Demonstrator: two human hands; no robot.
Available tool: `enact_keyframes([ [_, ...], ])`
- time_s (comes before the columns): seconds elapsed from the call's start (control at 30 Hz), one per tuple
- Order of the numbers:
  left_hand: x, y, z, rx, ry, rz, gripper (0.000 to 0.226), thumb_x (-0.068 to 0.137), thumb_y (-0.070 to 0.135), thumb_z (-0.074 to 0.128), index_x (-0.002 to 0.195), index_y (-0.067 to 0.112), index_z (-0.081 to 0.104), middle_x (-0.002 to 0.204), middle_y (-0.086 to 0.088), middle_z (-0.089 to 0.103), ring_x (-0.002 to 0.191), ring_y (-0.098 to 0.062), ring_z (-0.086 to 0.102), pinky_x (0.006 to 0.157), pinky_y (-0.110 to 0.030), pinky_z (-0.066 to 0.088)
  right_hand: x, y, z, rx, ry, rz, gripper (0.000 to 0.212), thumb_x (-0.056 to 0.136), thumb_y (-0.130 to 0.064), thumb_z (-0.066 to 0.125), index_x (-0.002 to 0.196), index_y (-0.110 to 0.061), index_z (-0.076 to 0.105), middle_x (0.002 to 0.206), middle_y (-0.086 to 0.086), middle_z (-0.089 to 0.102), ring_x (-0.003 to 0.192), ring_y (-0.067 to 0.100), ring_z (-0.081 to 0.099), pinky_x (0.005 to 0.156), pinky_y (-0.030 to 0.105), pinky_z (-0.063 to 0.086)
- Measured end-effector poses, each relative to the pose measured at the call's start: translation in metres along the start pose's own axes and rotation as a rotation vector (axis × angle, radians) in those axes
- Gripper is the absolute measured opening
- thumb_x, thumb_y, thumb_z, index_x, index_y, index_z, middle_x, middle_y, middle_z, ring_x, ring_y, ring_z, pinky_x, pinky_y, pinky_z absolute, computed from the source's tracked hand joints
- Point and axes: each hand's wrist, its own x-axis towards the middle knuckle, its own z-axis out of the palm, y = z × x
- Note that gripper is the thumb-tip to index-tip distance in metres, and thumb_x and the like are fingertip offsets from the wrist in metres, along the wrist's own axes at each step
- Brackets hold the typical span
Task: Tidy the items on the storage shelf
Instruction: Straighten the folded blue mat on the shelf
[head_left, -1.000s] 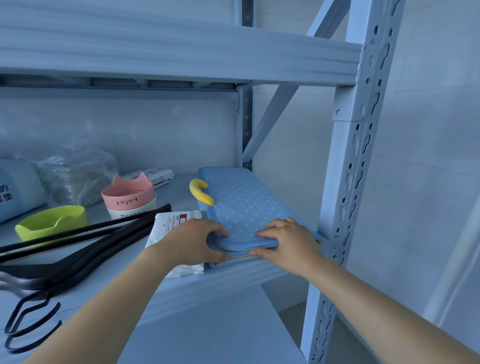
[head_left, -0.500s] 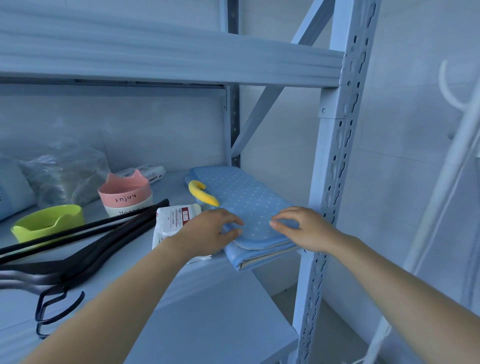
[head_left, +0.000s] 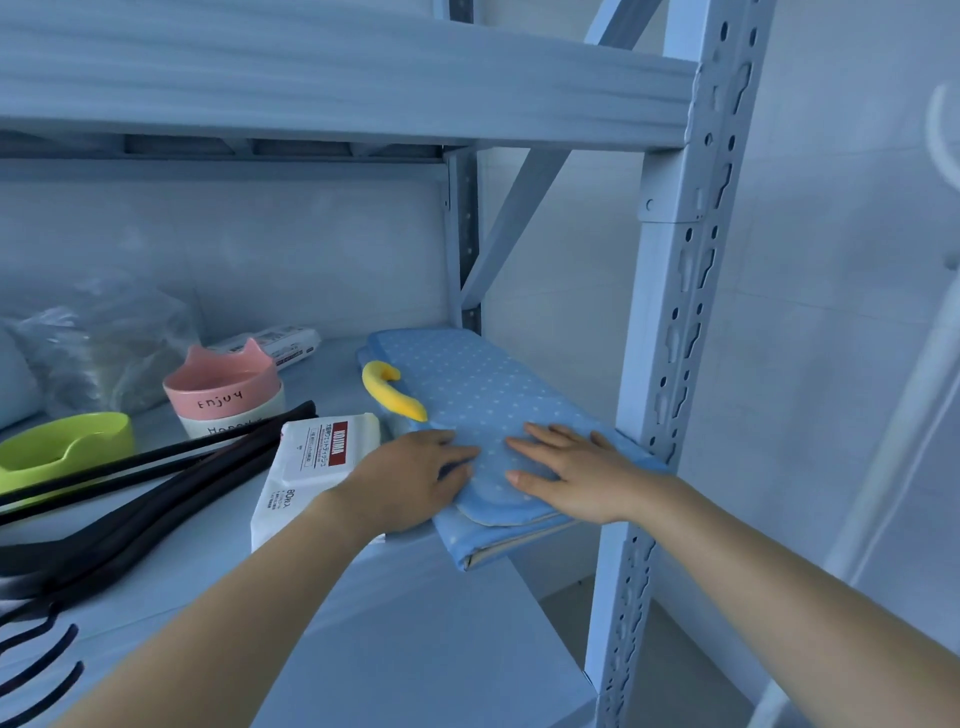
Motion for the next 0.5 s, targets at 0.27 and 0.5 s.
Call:
enact_keyframes([
  [0.27, 0.017, 0.0, -0.011, -0.004, 0.007, -0.036, 0.045, 0.09, 0.047, 0.051, 0.134, 0.037, 0.046, 0.133, 0.007, 0.046, 0.124, -0.014, 0.042, 0.105, -0.031, 0.033, 0.023, 0.006, -0.017, 0.098, 0.075, -0.078, 0.072, 0.085, -0.069, 0.037, 0.146, -0.035, 0.025, 0.156, -0.011, 0.013, 0.143, 0.008, 0.015, 0.117, 0.032, 0.015],
  [0.5, 0.019, 0.002, 0.0, 0.04, -0.01, -0.096, 0.049, 0.093, 0.051, 0.041, 0.14, 0.037, 0.037, 0.148, 0.007, 0.032, 0.135, -0.013, 0.03, 0.108, -0.025, 0.022, 0.057, 0.013, -0.024, 0.087, 0.032, -0.194, 0.072, 0.085, -0.062, 0.048, 0.146, -0.031, 0.026, 0.155, -0.008, 0.02, 0.142, 0.009, 0.02, 0.115, 0.025, 0.017],
])
